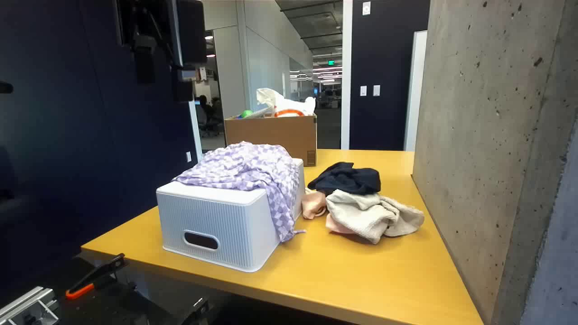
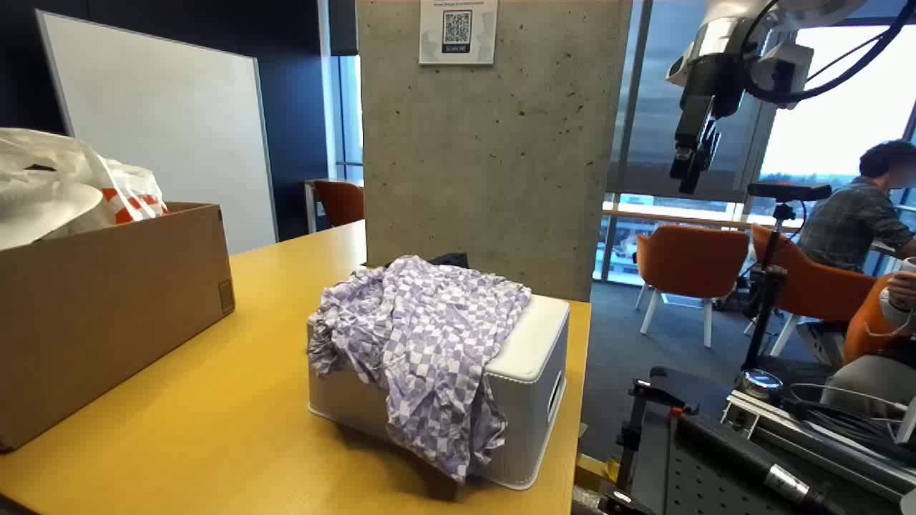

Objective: Cover the top of the basket fully with the purple cloth

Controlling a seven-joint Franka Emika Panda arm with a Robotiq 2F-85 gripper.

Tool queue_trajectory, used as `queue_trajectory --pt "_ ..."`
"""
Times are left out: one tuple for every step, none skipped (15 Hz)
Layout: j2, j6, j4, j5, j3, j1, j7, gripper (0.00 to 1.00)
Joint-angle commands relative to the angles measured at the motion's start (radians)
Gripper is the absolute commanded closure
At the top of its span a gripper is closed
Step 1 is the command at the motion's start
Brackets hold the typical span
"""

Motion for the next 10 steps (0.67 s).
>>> queue_trajectory --pt "0.007 -0.003 0.002 0.017 0.026 -0.031 -0.015 0.00" --pt "0.007 -0.003 0.002 0.017 0.026 -0.031 -0.015 0.00" --pt "0.007 -0.003 0.002 0.017 0.026 -0.031 -0.015 0.00" --pt "0.007 -0.003 0.002 0.017 0.026 -0.031 -0.015 0.00" --pt "0.007 -0.003 0.002 0.017 0.026 -0.031 -0.015 0.00" --pt "0.051 0.048 0.020 0.052 0.014 -0.021 -0.005 0.00" --pt "0.090 0.065 0.037 0.065 0.001 -0.015 -0.016 0.00" --pt "0.133 0.104 0.049 0.094 -0.012 -0.007 -0.025 0.00" --pt "0.178 0.145 0.057 0.125 -0.017 0.000 -0.031 0.00" --pt "0.219 0.200 0.058 0.157 -0.018 0.007 -0.046 0.00"
